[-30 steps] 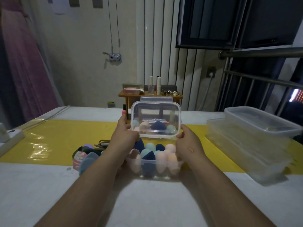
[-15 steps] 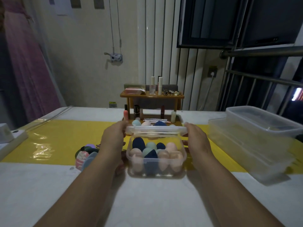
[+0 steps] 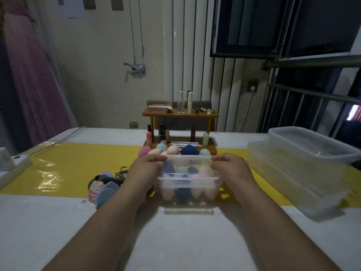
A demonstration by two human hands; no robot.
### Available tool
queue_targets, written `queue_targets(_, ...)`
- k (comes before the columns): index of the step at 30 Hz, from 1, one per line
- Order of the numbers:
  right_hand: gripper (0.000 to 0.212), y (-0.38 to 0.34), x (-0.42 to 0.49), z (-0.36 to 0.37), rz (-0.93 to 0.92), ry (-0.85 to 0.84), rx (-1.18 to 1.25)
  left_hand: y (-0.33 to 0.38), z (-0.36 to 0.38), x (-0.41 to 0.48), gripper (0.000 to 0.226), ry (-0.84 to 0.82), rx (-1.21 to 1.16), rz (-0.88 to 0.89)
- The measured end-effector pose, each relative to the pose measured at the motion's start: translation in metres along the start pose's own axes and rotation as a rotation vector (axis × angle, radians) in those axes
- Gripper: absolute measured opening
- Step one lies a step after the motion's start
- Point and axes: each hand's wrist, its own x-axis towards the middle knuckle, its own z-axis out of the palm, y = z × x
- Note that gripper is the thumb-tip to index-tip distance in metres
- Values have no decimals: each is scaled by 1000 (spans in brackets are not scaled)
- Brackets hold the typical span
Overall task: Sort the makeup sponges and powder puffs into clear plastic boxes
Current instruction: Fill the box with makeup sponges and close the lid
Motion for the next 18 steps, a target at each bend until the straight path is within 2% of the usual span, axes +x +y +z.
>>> queue_targets(4, 20, -2, -2, -1, 7, -53, -6, 1, -2, -2, 43, -21, 84, 18)
queue_targets(8, 21, -5, -5, -4, -47, -94, -141, 1, -7, -3, 38, -78, 204, 88)
queue_targets(11, 25, -9, -11, -4, -80, -157, -196, 3, -10, -9, 18, -171, 275, 134)
queue_targets(14, 51, -12, -17, -11, -87, -350, -263, 5, -15, -11, 40, -322, 394, 179)
queue_targets(16, 71, -14, -20, -17, -101, -480, -420, 7, -20, -10, 53, -385, 499, 198)
queue_targets(18, 86, -14, -20, -19, -141, -533, -559, 8, -24, -9, 69, -452, 628, 205)
